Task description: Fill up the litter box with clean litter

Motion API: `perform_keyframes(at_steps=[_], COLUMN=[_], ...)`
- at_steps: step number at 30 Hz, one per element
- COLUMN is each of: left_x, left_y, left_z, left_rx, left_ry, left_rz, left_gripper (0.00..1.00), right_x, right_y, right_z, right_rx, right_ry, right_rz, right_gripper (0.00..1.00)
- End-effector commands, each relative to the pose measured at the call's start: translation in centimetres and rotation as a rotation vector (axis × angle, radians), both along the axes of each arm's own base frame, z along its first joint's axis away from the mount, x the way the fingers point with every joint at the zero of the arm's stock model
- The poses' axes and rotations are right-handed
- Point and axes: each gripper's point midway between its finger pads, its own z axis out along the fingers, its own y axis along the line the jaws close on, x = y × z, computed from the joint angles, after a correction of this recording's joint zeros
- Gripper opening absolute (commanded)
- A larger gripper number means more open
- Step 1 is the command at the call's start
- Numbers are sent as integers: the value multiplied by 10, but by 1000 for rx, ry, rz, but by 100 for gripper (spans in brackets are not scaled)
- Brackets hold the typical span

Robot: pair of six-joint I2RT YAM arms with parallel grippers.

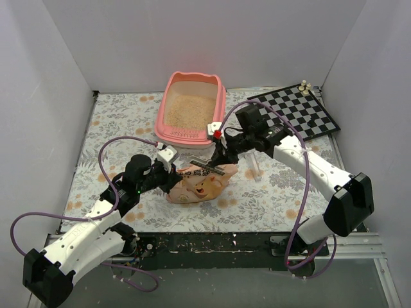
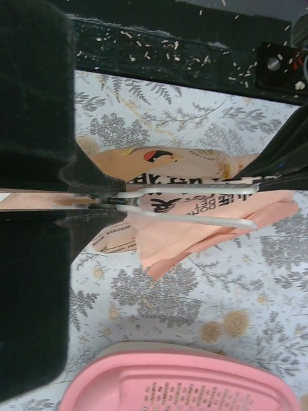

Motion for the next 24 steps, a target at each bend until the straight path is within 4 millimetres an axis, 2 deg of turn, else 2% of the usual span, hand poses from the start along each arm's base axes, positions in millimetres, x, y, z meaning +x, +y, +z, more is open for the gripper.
perform_keyframes(at_steps=[1,4,12,16,21,24], left_x=[8,6,6,5,5,4], left_y=[-3,-3,-2,-2,-2,-4], left_z=[31,35,42,42,43,44], left_rx=[-61,-70,-83,-85,-85,-88], left_ry=[-94,-105,-129,-132,-137,-137], left_rz=[18,13,18,14,18,9], left_gripper=[0,0,0,0,0,0], right_x=[7,7,-15,-25,-28,-30], right_y=[-10,-17,-23,-22,-28,-28], right_z=[-23,-38,-79,-89,-108,-113], right_rx=[-103,-179,-292,-304,-386,-385], right_ry=[-21,-29,61,105,109,113], right_rz=[-38,-49,-4,29,19,17], right_gripper=[1,1,1,1,1,1])
